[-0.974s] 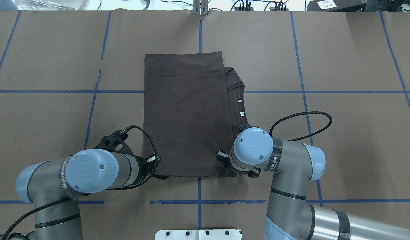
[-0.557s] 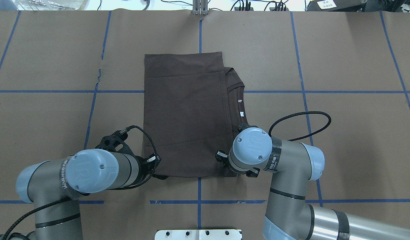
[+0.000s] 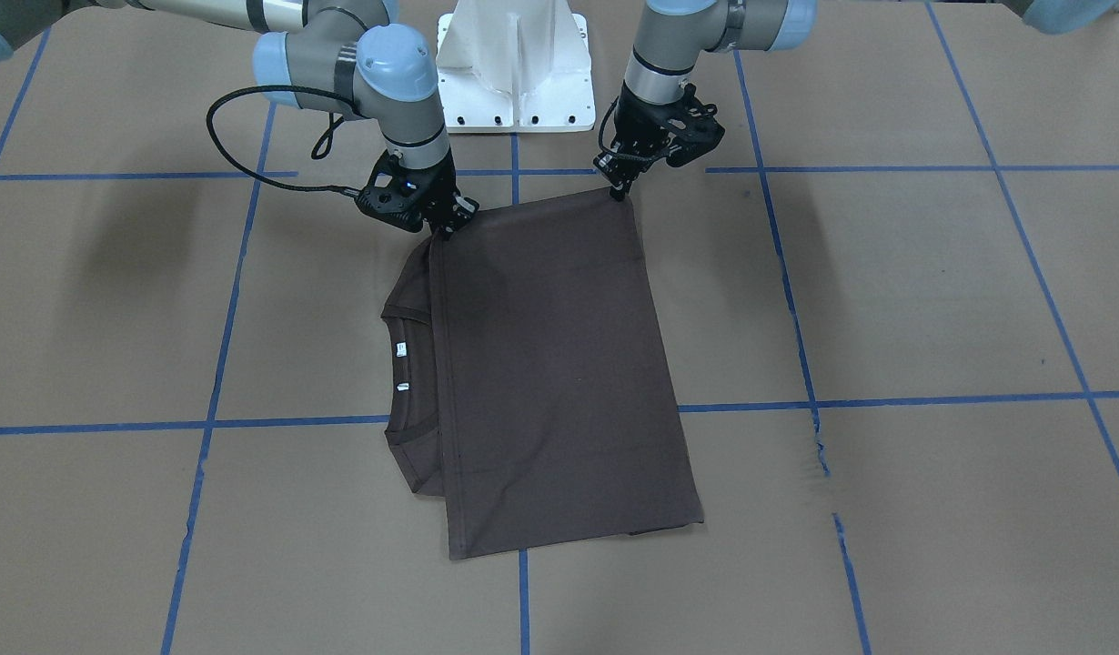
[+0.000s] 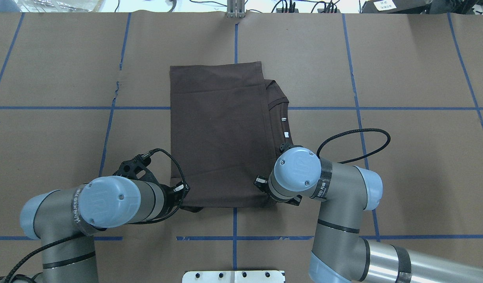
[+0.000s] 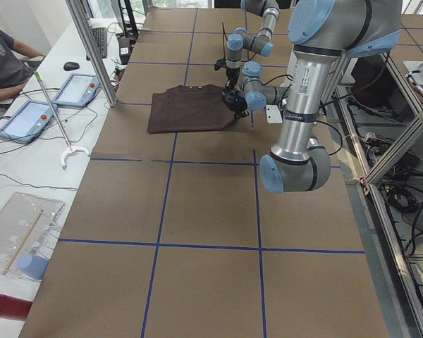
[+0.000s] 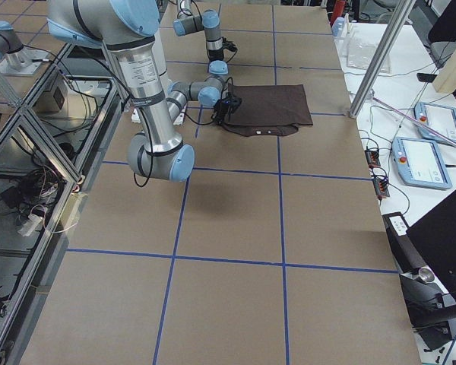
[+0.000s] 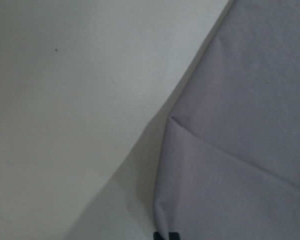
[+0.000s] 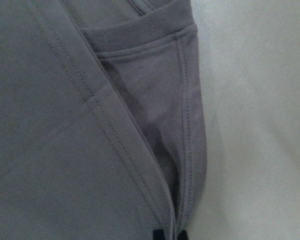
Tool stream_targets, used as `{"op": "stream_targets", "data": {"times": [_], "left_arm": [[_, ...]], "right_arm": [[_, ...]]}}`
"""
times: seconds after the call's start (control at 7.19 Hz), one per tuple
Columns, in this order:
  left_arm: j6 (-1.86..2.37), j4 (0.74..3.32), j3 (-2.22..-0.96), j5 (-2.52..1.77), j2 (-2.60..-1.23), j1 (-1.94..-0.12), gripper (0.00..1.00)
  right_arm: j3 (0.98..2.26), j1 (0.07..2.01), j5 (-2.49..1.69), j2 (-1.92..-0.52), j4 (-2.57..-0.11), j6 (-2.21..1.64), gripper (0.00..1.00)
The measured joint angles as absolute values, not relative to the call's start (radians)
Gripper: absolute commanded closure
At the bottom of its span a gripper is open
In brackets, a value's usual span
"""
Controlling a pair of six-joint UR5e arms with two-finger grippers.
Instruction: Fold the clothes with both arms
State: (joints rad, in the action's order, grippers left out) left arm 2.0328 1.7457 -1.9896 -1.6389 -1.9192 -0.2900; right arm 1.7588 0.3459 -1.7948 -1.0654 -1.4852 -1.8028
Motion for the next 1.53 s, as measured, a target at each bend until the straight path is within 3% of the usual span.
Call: {"op": "stream_targets", "data": {"times": [0.56,1.11,1.53], "left_arm": [[2.033,1.727,-2.006,-1.638,-1.921,-0.289,1.00],[2.031,1.517,-2.204,-1.637,-1.918,-0.143,1.00],[2.030,1.486,-2.232,-1.638,-1.923,-0.123,1.00]], "right_arm": [[1.833,0.359,-1.803,-1.076,-1.484,-1.802,1.00],[2.048,0.349,-1.925,-1.183,-1.491,-1.810,1.00],[2.060,0.345,-1.971,-1.181,-1.489,-1.810,1.00]]}}
